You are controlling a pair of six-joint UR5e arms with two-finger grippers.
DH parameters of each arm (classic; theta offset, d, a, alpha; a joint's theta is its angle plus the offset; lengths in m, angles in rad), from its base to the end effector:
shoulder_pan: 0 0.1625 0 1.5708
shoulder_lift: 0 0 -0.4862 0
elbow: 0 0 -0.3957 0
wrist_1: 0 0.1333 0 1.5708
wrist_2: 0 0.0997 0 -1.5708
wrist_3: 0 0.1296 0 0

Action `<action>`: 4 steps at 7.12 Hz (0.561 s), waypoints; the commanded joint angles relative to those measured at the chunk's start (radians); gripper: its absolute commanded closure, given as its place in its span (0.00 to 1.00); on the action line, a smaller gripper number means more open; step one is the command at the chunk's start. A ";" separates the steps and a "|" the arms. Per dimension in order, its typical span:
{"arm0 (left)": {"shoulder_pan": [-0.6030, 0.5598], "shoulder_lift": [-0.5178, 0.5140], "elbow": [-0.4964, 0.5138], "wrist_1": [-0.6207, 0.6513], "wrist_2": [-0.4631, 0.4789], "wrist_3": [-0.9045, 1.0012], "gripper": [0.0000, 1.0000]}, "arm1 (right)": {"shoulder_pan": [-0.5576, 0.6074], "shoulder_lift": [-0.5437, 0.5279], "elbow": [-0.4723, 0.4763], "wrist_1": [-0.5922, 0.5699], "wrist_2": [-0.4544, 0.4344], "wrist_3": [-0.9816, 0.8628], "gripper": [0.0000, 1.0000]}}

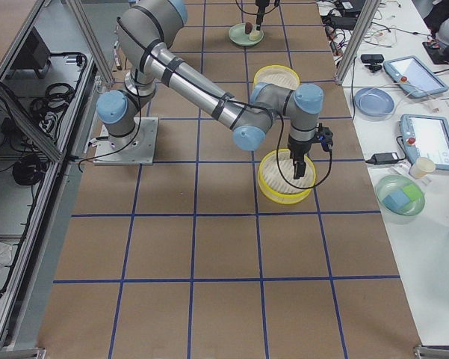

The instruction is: Stack buns with steamer

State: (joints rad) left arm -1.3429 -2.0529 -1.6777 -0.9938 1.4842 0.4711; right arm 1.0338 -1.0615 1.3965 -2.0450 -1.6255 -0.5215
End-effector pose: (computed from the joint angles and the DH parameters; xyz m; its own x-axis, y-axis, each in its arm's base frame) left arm 0.0067 -0.6684 0.2432 -0.9671 0.2406 0.0825 0.2391 0.9706 -0.0285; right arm -0.2637 -0.6896 0.3426 -0.9929 0.0246 0.1161 0.0138 0.9955 -0.0933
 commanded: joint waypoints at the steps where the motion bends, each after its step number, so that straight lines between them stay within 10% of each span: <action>1: 0.001 -0.048 -0.002 0.026 -0.035 -0.005 0.11 | -0.035 0.055 -0.002 -0.011 0.003 -0.044 0.00; 3: 0.001 -0.053 -0.001 -0.041 -0.021 -0.057 1.00 | -0.040 0.118 -0.002 -0.076 0.004 -0.118 0.04; 4: 0.001 -0.052 0.000 -0.045 -0.021 -0.087 1.00 | -0.041 0.135 -0.002 -0.105 0.004 -0.136 0.10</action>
State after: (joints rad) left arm -1.3422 -2.1046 -1.6790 -1.0186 1.4622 0.4146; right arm 0.9955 -0.9569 1.3944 -2.1082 -1.6217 -0.6231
